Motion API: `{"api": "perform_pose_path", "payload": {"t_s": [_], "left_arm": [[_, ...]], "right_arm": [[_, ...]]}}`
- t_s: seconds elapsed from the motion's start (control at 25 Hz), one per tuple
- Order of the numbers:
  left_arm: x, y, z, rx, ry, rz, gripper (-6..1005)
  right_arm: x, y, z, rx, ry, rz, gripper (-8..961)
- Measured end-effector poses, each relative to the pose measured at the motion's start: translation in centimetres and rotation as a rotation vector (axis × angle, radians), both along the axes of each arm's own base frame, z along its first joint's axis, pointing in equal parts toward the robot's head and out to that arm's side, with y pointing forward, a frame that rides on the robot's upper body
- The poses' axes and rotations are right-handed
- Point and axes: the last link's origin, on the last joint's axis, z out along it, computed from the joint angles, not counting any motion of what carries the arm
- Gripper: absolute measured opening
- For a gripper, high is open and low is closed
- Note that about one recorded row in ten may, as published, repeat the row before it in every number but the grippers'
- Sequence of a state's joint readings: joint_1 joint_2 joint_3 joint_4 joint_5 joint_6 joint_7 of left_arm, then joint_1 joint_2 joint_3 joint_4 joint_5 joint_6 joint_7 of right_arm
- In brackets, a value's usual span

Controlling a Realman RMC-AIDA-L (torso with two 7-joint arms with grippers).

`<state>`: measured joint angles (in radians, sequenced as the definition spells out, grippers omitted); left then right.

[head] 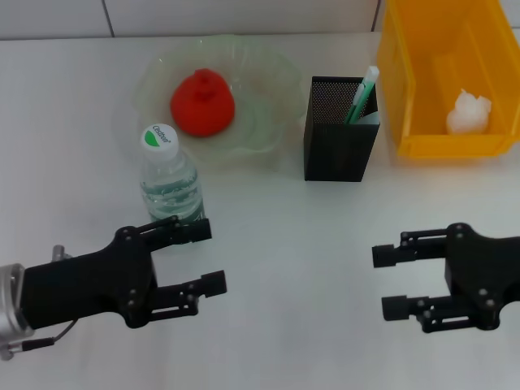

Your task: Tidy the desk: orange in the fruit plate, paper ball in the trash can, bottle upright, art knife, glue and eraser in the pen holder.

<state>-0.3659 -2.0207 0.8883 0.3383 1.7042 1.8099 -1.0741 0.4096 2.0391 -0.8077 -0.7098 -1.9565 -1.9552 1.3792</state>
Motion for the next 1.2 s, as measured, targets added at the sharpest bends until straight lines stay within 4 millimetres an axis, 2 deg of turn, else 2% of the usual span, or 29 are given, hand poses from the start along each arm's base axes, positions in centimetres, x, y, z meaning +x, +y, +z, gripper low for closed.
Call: {"api": "perform_pose_path", "payload": {"t_s": [0.24, 0.6, 1.2], "left_arm": [[-0.3, -0.2, 0.3, -0.021, -0.001, 0.019, 802], [-0.2, -0.2, 0.2, -0.024, -0.005, 0.018, 802], [0.4, -0.6, 0.0, -0.041, -0.034, -0.009, 802]], "right_arm": [[0.5, -0.6, -1.3, 0.009, 0.04, -0.004, 661], [0.3, -0.3, -1.8, 0.023, 0.049, -0.01, 661], [0.1, -0.9, -3.0, 0.052, 0.119, -0.038, 661]]}}
